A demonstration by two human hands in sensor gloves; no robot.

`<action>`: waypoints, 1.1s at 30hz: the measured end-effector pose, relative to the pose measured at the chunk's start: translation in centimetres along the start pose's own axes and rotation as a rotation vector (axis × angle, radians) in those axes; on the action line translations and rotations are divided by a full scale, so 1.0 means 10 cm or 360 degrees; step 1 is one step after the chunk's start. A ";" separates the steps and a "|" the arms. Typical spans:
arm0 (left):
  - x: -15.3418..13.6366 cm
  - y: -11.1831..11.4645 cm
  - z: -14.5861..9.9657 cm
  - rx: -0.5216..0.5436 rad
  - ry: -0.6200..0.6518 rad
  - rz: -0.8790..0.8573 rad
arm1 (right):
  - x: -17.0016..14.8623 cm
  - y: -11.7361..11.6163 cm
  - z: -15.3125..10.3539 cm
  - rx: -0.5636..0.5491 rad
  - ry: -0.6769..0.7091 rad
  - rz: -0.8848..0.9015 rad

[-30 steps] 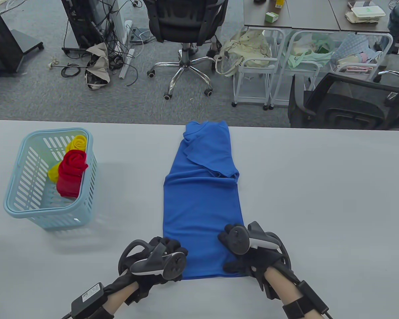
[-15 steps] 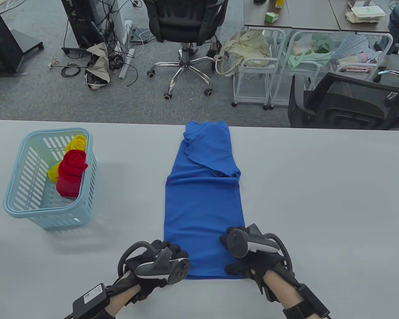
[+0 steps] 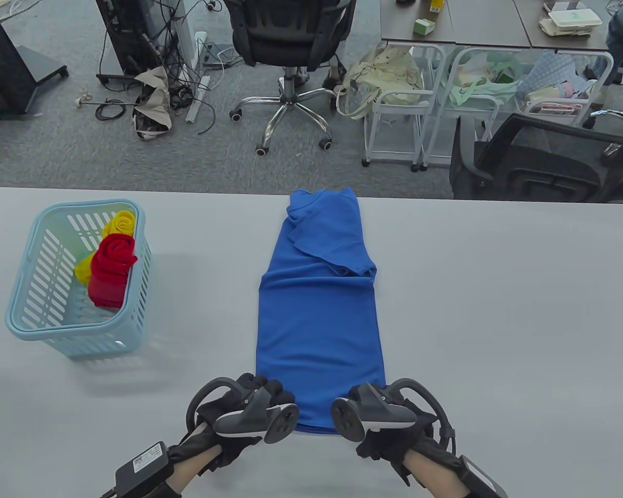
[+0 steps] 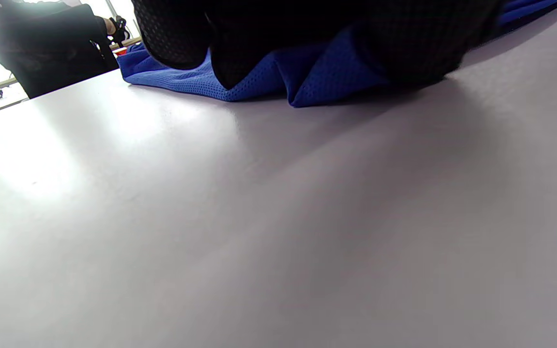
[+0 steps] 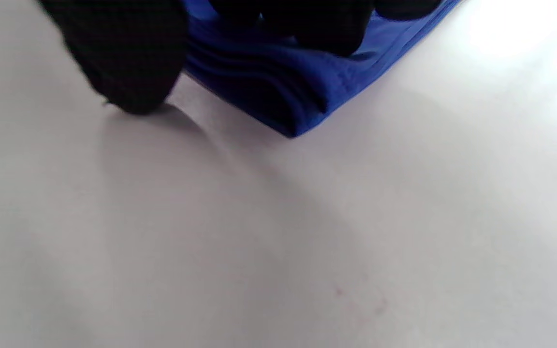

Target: Roll t-shirt into tight roll

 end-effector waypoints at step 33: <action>-0.68 -0.33 -0.02 0.0324 -0.0141 -0.0996 | -0.68 0.35 -0.04 -0.0359 0.0010 0.1184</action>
Point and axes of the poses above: the tracker on the back of each hand, its own x axis roughly to the thumb side, its own z axis roughly from the wrist to the fingertips, y = z × x, the point moved 1 cm from there along z, roughly from the wrist to the fingertips, and after that the axes turned 10 degrees about -y, right-handed, at the moved point
